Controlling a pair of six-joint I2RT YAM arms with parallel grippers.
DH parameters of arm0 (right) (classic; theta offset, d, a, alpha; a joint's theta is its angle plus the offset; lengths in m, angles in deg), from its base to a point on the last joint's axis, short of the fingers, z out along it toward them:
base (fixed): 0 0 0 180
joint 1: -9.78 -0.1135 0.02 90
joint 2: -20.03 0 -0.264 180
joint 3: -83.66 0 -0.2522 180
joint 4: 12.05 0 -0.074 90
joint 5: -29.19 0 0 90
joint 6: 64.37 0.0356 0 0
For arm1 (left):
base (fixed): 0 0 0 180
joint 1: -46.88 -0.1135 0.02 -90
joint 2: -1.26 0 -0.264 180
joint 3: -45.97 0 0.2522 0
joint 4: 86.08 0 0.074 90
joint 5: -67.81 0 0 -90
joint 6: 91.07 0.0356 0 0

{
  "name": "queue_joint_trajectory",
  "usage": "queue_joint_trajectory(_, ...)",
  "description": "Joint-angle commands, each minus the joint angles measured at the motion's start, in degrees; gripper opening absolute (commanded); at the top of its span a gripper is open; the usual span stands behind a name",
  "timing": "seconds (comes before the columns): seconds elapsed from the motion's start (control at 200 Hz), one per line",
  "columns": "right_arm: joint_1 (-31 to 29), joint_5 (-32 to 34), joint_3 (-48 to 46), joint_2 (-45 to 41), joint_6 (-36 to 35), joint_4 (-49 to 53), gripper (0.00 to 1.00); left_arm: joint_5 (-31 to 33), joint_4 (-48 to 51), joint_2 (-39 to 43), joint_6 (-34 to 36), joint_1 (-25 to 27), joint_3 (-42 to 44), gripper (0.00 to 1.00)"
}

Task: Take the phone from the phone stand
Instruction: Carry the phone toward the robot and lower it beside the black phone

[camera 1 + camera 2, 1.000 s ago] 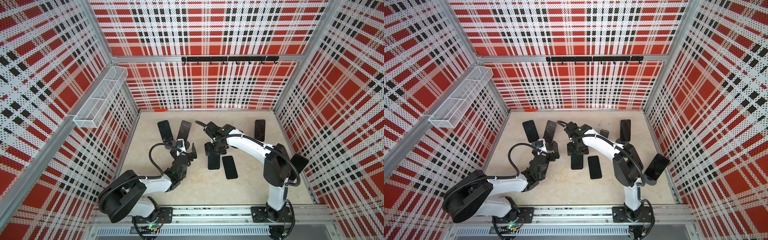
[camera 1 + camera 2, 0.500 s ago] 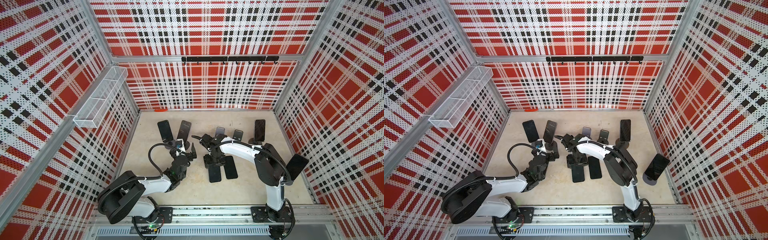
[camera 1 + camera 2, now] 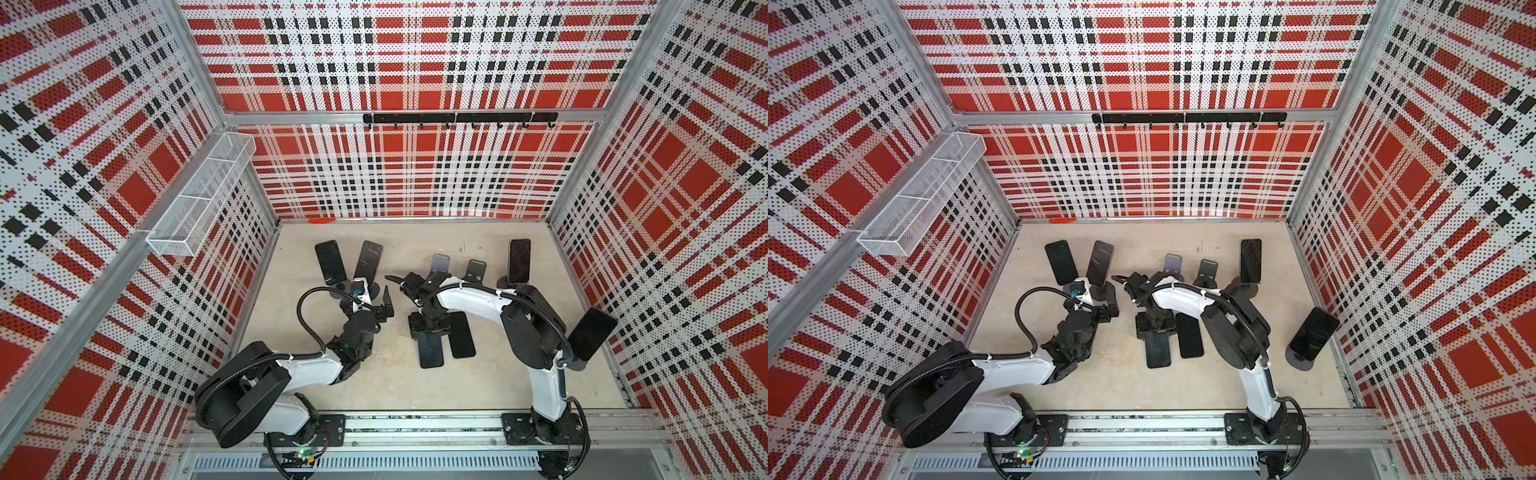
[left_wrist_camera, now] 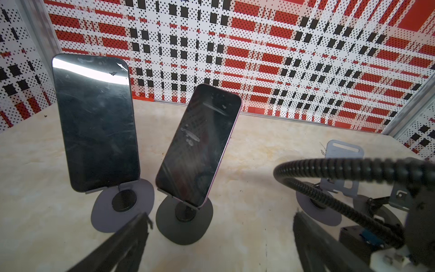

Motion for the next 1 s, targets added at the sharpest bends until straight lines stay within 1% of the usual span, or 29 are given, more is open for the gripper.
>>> queue_joint_trajectory(0.0, -0.24, 0.42, -0.94, 1.27, 0.47, -1.10, 0.75, 0.37, -0.77, 0.33, -0.03, -0.27, 0.65, 0.98)
queue_joint_trajectory(0.155, -0.20, 1.34, -0.25, 2.02, 0.73, -0.42, 0.77, -0.33, -0.79, 0.11, -0.18, -0.27, 0.63, 0.98)
queue_joint_trajectory(0.241, -0.15, 0.88, -1.22, 1.21, 1.33, -1.80, 0.78, -0.56, -0.73, -0.79, -0.11, -0.27, 0.10, 0.98)
queue_joint_trajectory(0.536, -0.14, 0.77, -1.50, 2.09, 1.29, -2.20, 0.78, -0.91, -0.51, -0.69, -0.36, -0.27, -0.01, 0.98)
queue_joint_trajectory(0.997, -0.15, 3.15, -1.47, 2.33, 1.72, -1.20, 0.78, -1.26, -0.51, -0.99, -0.71, -0.27, -0.07, 0.98)
